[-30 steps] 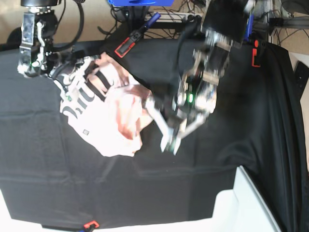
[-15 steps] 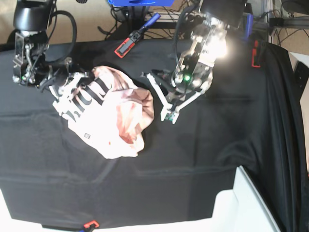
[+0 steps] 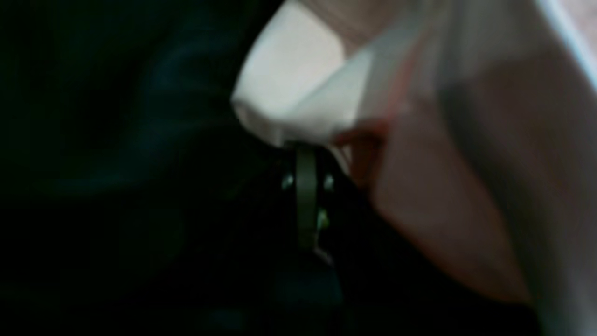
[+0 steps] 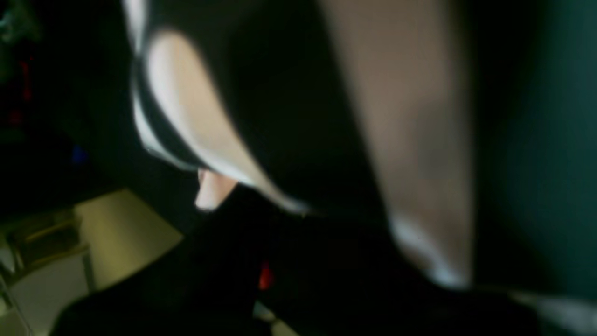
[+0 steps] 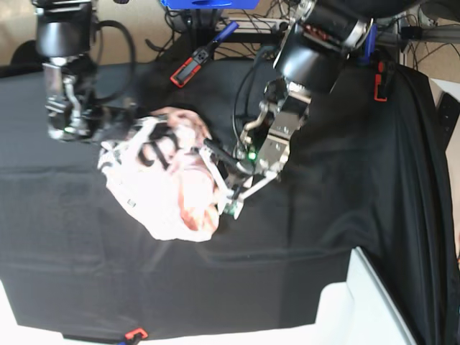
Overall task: Fold the T-shirt properly
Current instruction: 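Hold the shirt with both grippers and spread it flat, lettering up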
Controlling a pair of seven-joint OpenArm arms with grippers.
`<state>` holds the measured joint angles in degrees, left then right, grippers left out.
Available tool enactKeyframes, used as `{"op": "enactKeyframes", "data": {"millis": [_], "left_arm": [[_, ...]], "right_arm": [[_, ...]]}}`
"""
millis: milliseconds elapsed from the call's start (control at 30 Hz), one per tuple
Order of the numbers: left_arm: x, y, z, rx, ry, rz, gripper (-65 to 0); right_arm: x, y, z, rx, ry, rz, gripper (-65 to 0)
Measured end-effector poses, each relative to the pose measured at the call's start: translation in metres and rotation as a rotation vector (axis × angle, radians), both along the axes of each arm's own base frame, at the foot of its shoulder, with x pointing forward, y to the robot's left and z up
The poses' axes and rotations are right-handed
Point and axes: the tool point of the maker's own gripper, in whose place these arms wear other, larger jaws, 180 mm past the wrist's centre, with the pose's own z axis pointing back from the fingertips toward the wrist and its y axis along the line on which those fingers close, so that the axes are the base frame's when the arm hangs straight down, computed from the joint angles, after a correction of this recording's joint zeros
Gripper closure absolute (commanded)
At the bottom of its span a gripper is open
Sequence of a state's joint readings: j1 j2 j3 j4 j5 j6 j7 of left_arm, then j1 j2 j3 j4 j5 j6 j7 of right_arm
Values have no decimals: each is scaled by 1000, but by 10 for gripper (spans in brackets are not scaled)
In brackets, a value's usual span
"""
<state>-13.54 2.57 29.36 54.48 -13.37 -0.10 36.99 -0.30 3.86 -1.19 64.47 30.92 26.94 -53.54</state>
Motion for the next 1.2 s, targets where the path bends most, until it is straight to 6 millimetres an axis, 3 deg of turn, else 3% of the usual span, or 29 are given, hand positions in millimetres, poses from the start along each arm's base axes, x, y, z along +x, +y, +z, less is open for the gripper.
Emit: {"op": "enactKeyframes", "data": {"millis": [233,400,700,1200], "left_arm": [[29,1,8,20,-19,3,0],[52,18,12,59,-85,32,0],[79,-17,21,11,-142,23,0],[124,-20,60,-18,-287,31,0]], "right_arm": [[-4,27,2,34,-3,39,0],[-4,35,4,43,2,46,0],[2,59,9,50,14,77,0],[12,83,18,35,-7,166,0]]}}
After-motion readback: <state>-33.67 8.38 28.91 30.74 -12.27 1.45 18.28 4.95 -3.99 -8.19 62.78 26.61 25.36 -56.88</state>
